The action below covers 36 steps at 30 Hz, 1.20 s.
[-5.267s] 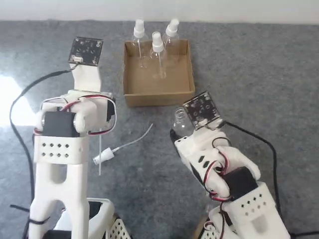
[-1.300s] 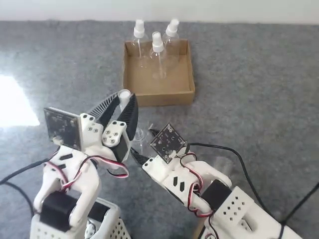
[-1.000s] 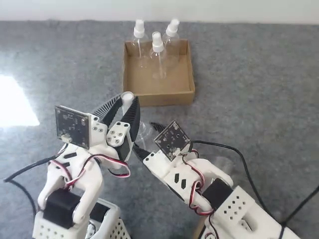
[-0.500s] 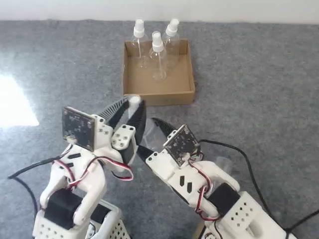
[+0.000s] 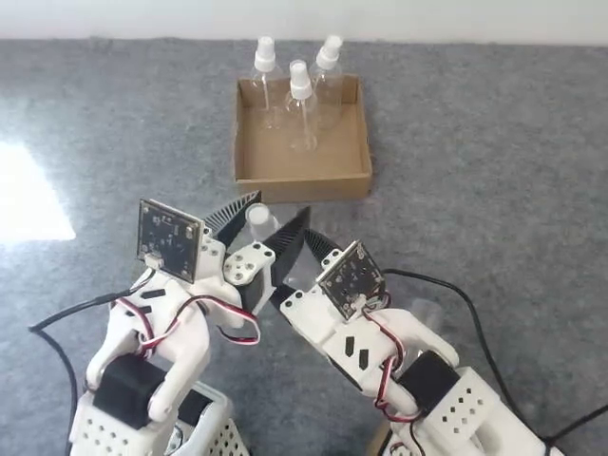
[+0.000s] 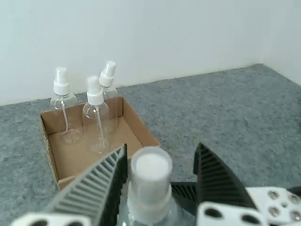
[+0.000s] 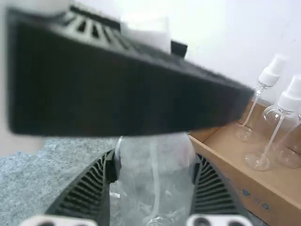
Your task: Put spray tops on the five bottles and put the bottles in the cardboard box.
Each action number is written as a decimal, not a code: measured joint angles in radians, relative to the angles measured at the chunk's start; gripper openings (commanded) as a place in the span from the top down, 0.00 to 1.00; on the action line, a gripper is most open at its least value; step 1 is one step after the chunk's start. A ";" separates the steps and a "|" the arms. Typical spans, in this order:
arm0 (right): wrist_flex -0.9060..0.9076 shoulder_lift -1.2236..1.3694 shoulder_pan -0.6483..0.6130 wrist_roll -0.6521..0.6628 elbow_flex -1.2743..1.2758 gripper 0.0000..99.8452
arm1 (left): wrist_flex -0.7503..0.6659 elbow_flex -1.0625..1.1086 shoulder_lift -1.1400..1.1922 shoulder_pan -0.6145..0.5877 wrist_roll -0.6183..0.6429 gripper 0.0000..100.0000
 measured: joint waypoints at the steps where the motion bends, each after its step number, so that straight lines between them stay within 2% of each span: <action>1: 0.000 0.000 0.000 0.000 0.000 0.92 | 0.011 0.000 0.000 0.000 0.003 0.75; 10: -0.002 0.000 0.000 0.000 0.026 0.92 | 0.109 -0.084 -0.003 -0.011 0.063 0.74; 17: -0.002 0.000 0.000 0.000 0.026 0.92 | 0.109 -0.163 -0.009 -0.126 0.063 0.74; 25: -0.002 -0.006 0.000 0.000 0.051 0.92 | 0.109 -0.176 -0.009 -0.245 0.124 0.74; 31: -0.002 -0.008 0.000 0.000 0.058 0.92 | 0.034 -0.143 -0.011 -0.387 0.206 0.74; 36: -0.002 -0.008 0.000 0.000 0.058 0.92 | -0.087 -0.028 -0.011 -0.410 0.215 0.74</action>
